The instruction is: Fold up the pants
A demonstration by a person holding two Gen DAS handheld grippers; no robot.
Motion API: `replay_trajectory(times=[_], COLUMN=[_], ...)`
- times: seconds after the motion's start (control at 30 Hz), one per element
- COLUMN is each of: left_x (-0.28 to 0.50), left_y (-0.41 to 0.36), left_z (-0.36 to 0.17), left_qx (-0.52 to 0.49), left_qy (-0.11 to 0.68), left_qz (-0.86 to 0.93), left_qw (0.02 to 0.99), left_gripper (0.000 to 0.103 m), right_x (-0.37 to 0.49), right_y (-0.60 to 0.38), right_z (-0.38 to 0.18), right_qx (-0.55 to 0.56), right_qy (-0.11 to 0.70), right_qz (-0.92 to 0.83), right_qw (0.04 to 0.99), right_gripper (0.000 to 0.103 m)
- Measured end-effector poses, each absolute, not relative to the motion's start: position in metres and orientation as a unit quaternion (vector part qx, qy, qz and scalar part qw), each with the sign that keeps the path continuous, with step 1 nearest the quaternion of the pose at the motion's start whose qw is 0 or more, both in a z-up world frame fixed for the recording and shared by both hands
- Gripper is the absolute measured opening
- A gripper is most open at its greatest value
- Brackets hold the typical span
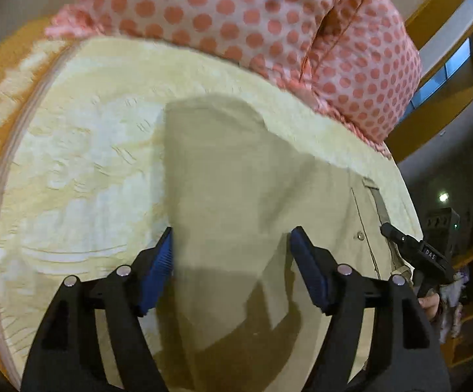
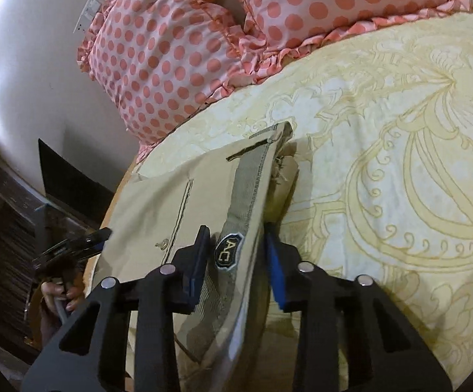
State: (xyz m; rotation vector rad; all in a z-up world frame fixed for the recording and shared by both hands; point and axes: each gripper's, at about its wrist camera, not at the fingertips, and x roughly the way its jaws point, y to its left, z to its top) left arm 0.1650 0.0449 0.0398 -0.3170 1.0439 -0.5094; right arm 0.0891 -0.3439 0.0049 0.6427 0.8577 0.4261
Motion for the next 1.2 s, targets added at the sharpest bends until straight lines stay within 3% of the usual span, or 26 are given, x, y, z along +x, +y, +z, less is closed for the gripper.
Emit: replay_trajectory(times=[0.03, 0.07, 0.13, 0.23, 0.47, 0.6, 0.7, 0.77, 0.83, 0.93, 1.03, 1.07, 1.13, 1.2], left_x=[0.167, 0.165, 0.164, 0.164, 0.208, 0.264, 0.277, 0.258, 0.232, 0.210, 0.216, 0.226, 0.237, 0.231], left_y=[0.044, 0.044, 0.045, 0.043, -0.001, -0.028, -0.025, -0.013, -0.001, -0.005, -0.026, -0.031, -0.031, -0.025], left_z=[0.037, 0.038, 0.038, 0.048, 0.093, 0.080, 0.070, 0.082, 0.096, 0.099, 0.074, 0.056, 0.038, 0.042], left_qx=[-0.152, -0.150, -0.150, -0.146, -0.091, -0.064, -0.079, -0.068, -0.077, -0.102, -0.087, -0.078, -0.073, -0.057], left_qy=[0.493, 0.493, 0.497, 0.493, 0.435, 0.436, 0.456, 0.419, 0.378, 0.375, 0.429, 0.463, 0.477, 0.470], left_qz=[-0.246, -0.244, -0.241, -0.250, -0.246, -0.198, -0.167, -0.152, -0.169, -0.243, -0.255, -0.234, -0.210, -0.182], left_qw=[0.821, 0.821, 0.820, 0.821, 0.861, 0.876, 0.871, 0.893, 0.907, 0.888, 0.862, 0.851, 0.850, 0.862], left_gripper=[0.073, 0.066, 0.025, 0.010, 0.008, 0.013, 0.021, 0.023, 0.031, 0.043, 0.044, 0.044, 0.029, 0.032], right_x=[0.090, 0.091, 0.092, 0.100, 0.147, 0.186, 0.191, 0.169, 0.149, 0.140, 0.152, 0.156, 0.158, 0.143], right_y=[-0.344, -0.344, -0.345, -0.352, -0.366, -0.382, -0.385, -0.388, -0.382, -0.366, -0.345, -0.344, -0.349, -0.347], right_z=[0.004, 0.002, -0.001, -0.001, 0.043, 0.045, 0.034, 0.047, 0.060, 0.057, 0.030, 0.020, 0.020, 0.032], right_qx=[0.304, 0.309, 0.319, 0.359, 0.319, 0.267, 0.221, 0.203, 0.209, 0.222, 0.206, 0.213, 0.225, 0.203], right_qy=[0.410, 0.413, 0.415, 0.411, 0.364, 0.364, 0.411, 0.371, 0.336, 0.346, 0.418, 0.427, 0.423, 0.425], right_qz=[0.210, 0.226, 0.246, 0.273, 0.264, 0.182, 0.120, 0.111, 0.158, 0.226, 0.210, 0.204, 0.199, 0.132], right_qw=[0.834, 0.826, 0.816, 0.792, 0.834, 0.873, 0.876, 0.899, 0.905, 0.883, 0.860, 0.855, 0.855, 0.872], right_gripper=[0.029, 0.025, 0.019, 0.015, 0.010, 0.011, 0.024, 0.027, 0.046, 0.049, 0.063, 0.063, 0.063, 0.065])
